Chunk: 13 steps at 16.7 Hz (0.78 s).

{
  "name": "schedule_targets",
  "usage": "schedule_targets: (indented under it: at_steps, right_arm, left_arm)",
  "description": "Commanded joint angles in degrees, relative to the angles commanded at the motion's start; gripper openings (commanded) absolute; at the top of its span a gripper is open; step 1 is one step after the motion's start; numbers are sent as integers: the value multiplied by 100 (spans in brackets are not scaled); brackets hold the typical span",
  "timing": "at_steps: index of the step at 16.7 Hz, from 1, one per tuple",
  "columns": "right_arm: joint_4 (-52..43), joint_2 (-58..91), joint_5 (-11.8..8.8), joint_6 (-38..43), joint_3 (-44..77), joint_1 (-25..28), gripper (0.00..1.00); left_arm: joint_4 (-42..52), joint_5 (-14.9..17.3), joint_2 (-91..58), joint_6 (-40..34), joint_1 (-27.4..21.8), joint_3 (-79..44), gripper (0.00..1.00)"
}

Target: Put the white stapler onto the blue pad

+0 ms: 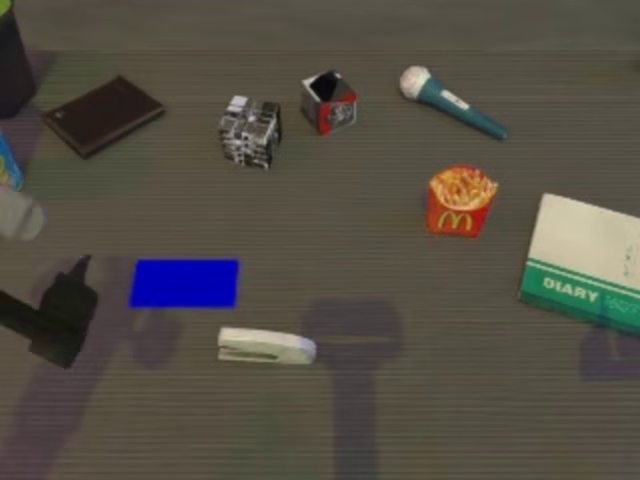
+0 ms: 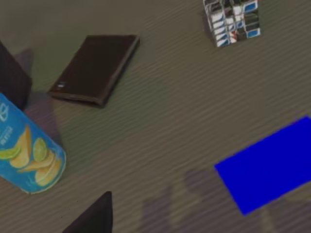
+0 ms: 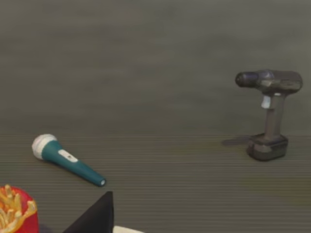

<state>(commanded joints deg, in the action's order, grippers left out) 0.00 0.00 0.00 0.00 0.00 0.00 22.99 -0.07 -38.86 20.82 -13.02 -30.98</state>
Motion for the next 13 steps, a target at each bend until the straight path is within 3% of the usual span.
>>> schedule_targets:
  at_steps: [7,13]
  right_arm:
    - [0,0,0,0,0,0,100]
    - [0,0,0,0,0,0,100]
  left_arm:
    - [2275,-5,-4017,1994,-1241,-2861,100]
    - [3663,-5,-6449,3268,-2038,-4766,100]
